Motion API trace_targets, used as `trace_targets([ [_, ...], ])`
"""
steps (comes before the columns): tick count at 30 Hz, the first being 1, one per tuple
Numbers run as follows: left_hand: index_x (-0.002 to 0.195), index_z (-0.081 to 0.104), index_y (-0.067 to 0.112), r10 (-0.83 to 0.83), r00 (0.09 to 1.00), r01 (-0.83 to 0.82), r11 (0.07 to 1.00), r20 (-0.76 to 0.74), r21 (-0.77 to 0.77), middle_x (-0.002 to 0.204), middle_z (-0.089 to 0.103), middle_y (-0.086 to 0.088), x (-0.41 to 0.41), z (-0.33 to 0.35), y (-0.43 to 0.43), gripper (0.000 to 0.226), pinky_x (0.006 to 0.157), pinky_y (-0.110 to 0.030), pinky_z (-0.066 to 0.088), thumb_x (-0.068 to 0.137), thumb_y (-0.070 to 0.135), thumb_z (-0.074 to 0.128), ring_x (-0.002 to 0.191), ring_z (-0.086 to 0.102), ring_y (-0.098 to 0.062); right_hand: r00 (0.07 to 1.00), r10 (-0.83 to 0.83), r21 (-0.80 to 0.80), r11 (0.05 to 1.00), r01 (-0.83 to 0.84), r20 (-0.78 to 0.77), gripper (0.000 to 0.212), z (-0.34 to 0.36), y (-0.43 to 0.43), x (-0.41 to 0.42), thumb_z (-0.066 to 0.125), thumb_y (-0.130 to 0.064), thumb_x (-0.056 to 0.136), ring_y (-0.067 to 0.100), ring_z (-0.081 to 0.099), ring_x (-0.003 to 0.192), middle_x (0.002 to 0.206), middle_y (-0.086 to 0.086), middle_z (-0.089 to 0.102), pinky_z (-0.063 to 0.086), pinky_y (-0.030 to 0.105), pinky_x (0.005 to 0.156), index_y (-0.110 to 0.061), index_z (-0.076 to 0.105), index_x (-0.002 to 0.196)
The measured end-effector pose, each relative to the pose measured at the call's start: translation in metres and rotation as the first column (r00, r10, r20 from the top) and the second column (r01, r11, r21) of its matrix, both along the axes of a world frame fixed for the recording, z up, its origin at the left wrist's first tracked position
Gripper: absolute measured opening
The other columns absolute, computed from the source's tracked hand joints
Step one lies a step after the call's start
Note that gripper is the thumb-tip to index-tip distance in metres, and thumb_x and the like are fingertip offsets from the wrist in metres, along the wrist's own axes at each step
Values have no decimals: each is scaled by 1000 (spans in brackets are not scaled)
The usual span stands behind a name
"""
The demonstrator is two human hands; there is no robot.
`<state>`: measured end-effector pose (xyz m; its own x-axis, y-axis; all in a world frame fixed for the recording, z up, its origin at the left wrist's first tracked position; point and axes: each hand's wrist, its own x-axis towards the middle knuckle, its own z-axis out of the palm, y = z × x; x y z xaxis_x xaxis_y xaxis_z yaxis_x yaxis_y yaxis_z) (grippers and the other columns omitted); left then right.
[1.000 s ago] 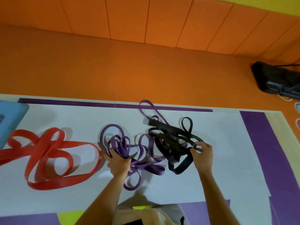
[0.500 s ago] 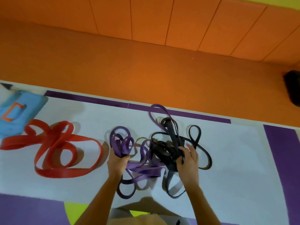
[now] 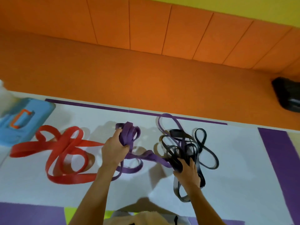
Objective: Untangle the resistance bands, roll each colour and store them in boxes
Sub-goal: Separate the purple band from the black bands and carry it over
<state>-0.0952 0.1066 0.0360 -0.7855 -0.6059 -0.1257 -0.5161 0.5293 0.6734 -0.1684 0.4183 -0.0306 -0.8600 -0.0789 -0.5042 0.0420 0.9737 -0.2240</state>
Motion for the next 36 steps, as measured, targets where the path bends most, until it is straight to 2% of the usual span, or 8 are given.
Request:
trace_targets([
  [3,128,55,30,0,998,0,1000,-67,7,92,72,5,-3,14,-15,59,70,-39,60,77,14,81,80,69,-25,980,-149,-52,988,144,-134,41,1,3,11,65,-44,89,29,63,117,139,-2,53,58,47,88,-35,62,129],
  [7,114,56,37,73,984,-57,994,-165,96,84,69,14,-8,35,-35,52,67,-38,58,74,13,79,75,67,-16,851,-479,-261,868,422,-216,18,5,3,15,61,-39,91,29,66,81,102,6,69,61,47,76,-25,70,97],
  [15,107,57,35,62,950,-34,995,-305,98,80,66,15,-14,65,-50,48,60,-32,53,72,9,79,72,65,-14,711,-701,-329,683,653,-45,40,-3,12,18,59,-22,101,45,64,113,123,23,70,53,53,95,-10,52,138],
  [18,111,57,31,3,956,4,1000,-292,22,82,65,17,-13,70,-62,50,57,-20,43,74,8,82,72,62,-8,721,-690,-312,672,671,64,70,-7,17,23,69,-26,97,47,56,128,140,27,59,48,57,104,-12,32,155],
  [21,116,55,32,-107,969,103,994,-221,-28,83,65,14,-14,70,-66,53,57,-21,42,76,10,81,72,63,-9,808,-589,-135,801,583,-10,105,-2,8,30,80,-46,85,43,27,150,162,22,29,31,61,117,-26,14,164],
  [26,129,53,32,-302,951,298,952,-69,-68,87,69,10,-11,54,-56,60,66,-32,56,77,15,78,74,68,-19,956,-78,88,990,106,-282,105,0,-26,27,73,-52,86,34,-15,161,175,8,-10,2,66,125,-44,3,165],
  [30,134,51,33,-370,929,371,926,17,-72,93,68,12,-7,37,-47,63,74,-32,62,79,22,80,78,68,-13,964,121,194,978,-75,-237,106,-2,-59,17,72,-50,90,39,-23,158,174,10,-21,1,71,123,-48,-4,163],
  [36,133,53,32,-322,946,321,945,16,65,98,71,10,-6,21,-39,61,78,-37,65,80,23,82,83,70,-15,763,620,237,781,-578,-182,75,-12,-92,13,63,-16,95,32,-12,162,177,3,-3,5,63,129,-43,34,159],
])
